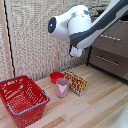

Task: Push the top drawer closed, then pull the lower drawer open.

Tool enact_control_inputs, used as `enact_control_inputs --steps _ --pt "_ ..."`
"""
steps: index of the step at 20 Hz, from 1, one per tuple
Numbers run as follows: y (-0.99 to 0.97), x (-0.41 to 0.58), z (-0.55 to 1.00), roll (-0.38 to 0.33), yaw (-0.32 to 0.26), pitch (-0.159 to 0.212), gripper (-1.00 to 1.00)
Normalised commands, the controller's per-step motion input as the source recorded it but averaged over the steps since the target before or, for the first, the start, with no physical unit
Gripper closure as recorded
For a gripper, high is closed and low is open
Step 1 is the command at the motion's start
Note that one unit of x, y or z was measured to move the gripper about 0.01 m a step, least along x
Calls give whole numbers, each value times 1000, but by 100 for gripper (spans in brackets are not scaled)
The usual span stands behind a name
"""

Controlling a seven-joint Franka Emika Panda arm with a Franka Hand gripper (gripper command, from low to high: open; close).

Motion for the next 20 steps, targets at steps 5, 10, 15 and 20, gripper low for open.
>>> enact_control_inputs --steps 5,10,15,20 --pt "-529 0 182 -183 48 -108 -100" --pt "-509 0 43 -147 69 -143 -100" --pt "-379 0 0 -135 37 -152 -100" --pt "-387 11 7 -87 28 -120 -100"
